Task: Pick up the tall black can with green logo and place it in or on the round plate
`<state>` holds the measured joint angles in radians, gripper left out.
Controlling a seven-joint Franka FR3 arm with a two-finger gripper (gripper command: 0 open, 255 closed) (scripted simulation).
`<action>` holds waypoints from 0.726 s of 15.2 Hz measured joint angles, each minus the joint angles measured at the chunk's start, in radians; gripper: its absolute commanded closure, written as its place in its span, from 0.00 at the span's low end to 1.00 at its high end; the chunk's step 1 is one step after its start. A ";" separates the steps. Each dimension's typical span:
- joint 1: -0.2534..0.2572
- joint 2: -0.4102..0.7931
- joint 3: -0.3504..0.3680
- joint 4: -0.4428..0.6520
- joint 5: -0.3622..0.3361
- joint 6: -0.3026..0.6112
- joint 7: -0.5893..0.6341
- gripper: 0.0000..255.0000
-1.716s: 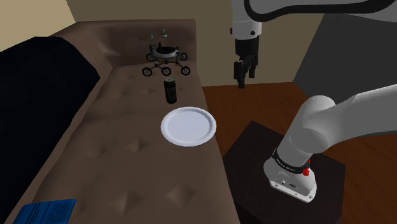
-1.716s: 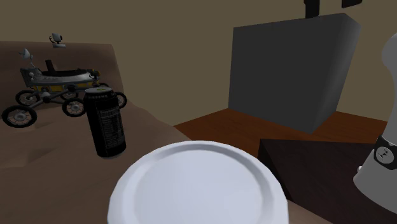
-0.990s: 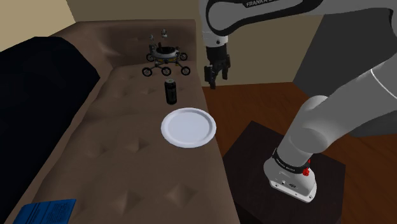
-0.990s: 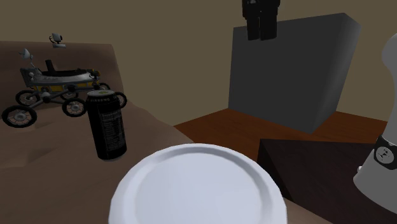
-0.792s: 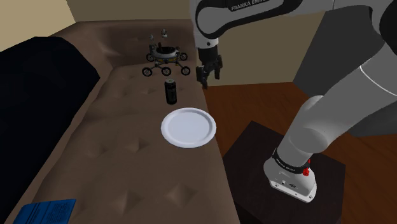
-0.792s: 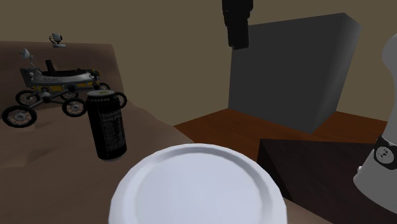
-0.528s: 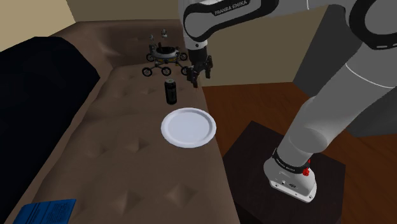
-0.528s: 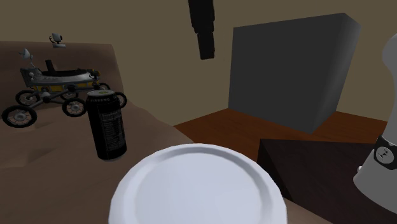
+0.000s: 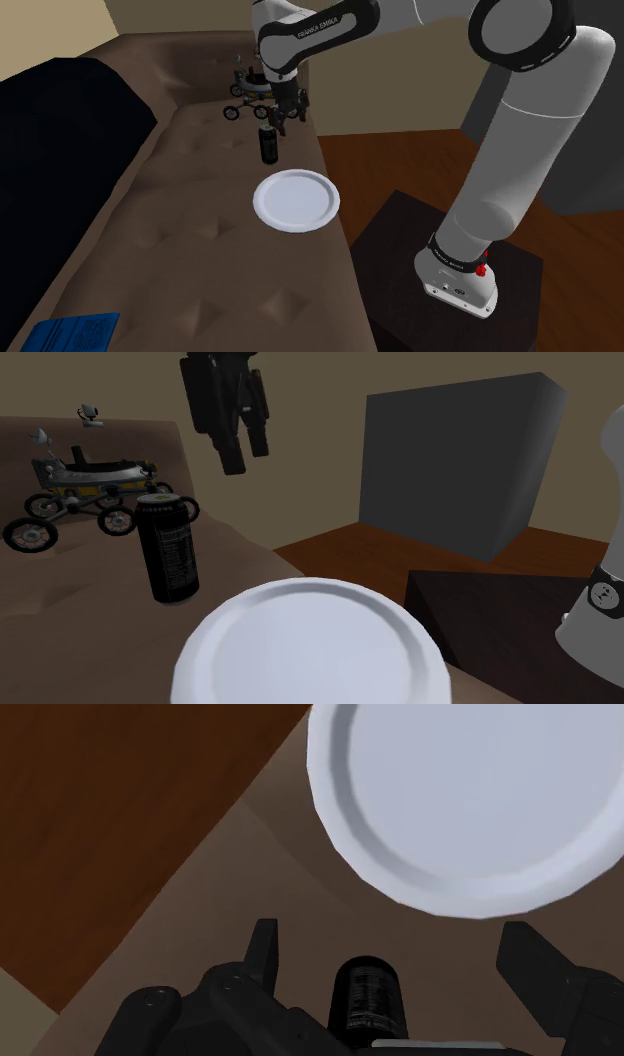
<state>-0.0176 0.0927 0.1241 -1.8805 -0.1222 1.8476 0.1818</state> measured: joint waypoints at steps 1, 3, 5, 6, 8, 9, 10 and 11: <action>0.003 0.043 0.001 0.046 -0.010 0.002 0.010 0.00; 0.007 0.128 -0.002 0.144 -0.029 -0.006 0.019 0.00; 0.012 0.201 -0.005 0.228 -0.045 -0.010 0.028 0.00; 0.019 0.242 -0.005 0.279 -0.053 -0.017 0.037 0.00; 0.030 0.329 -0.009 0.401 -0.069 -0.044 0.044 0.00; 0.031 0.351 -0.011 0.416 -0.073 -0.036 0.047 0.00; 0.031 0.363 -0.013 0.422 -0.076 -0.029 0.048 0.00; 0.031 0.369 -0.014 0.418 -0.077 -0.019 0.049 0.00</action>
<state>0.0130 0.4616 0.1105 -1.4625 -0.1994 1.8289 0.2311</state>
